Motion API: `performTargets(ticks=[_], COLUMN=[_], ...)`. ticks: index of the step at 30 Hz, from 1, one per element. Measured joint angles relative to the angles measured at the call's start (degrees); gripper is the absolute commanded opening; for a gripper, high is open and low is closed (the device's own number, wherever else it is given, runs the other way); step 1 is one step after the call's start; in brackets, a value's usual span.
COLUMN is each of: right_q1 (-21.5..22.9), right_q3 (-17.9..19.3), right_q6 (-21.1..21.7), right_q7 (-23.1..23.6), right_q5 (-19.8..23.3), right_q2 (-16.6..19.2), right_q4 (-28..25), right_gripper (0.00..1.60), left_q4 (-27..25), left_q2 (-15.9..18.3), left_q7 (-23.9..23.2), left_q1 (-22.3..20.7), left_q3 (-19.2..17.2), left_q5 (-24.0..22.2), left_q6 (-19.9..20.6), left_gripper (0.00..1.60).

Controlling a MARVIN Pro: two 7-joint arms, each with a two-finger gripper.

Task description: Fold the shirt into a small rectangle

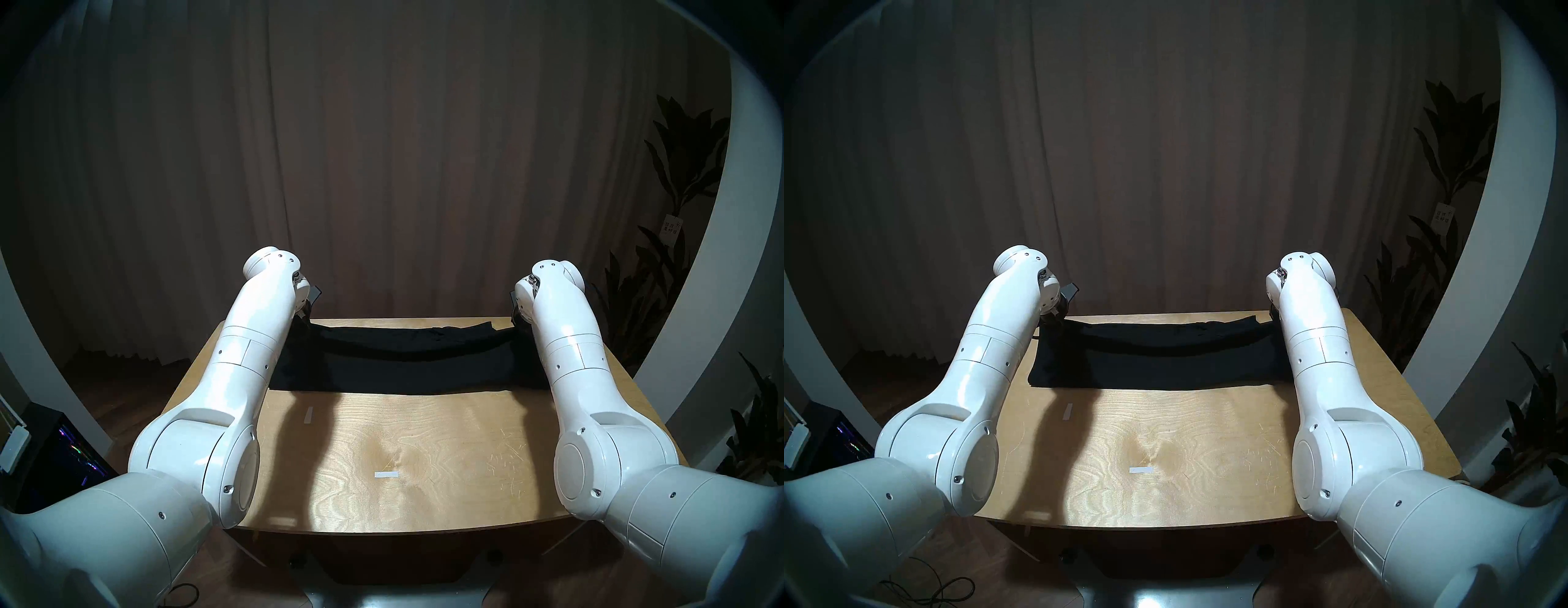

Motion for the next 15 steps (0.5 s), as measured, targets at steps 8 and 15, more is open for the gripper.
performTargets(ticks=[8, 15], right_q1=[0.7, 0.7], right_q3=[0.6, 1.3], right_q6=[-1.3, -2.3], right_q7=[3.8, 7.2], right_q5=[1.0, 1.7], right_q2=[-0.3, -0.2], right_q4=[3.3, 6.1], right_gripper=[0.00, 0.00], left_q4=[4.9, 8.3], left_q2=[0.4, 1.4], left_q7=[-3.8, -7.7], left_q1=[-1.2, -1.9], left_q3=[0.1, -0.8], left_q5=[0.5, 0.7], left_q6=[-1.8, -3.8], left_gripper=[0.00, 0.00])
